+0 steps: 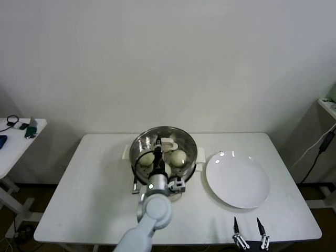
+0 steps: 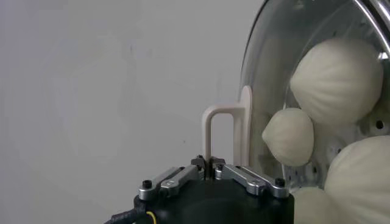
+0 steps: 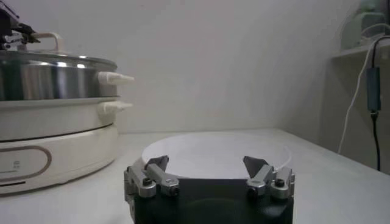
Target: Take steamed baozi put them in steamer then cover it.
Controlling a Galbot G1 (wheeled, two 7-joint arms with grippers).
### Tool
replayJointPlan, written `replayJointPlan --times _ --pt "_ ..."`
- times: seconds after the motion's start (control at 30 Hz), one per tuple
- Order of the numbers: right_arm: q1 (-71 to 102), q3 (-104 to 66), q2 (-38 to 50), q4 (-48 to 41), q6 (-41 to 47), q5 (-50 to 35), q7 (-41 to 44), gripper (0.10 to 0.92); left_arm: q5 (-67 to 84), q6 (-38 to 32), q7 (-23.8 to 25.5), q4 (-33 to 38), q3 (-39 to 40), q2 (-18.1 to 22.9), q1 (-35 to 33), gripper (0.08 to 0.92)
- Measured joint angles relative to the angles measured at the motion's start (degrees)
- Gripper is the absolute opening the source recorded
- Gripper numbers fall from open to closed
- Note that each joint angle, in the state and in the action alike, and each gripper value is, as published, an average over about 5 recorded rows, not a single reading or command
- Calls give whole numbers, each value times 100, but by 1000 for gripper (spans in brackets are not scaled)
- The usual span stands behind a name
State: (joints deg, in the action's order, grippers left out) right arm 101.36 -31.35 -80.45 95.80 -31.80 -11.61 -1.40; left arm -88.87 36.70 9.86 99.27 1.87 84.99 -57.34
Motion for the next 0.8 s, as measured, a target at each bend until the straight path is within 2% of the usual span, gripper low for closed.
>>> replayJointPlan --times 0.2,0.3,0.8 --pt "6 -14 8 2 12 3 0 823 -22 -66 41 52 6 -80 -29 142" --pt "0 -23 10 2 27 3 0 823 2 -70 92 100 36 -133 -37 174" --pt "-8 -8 -21 -4 83 18 27 823 390 -18 362 450 197 -450 85 586"
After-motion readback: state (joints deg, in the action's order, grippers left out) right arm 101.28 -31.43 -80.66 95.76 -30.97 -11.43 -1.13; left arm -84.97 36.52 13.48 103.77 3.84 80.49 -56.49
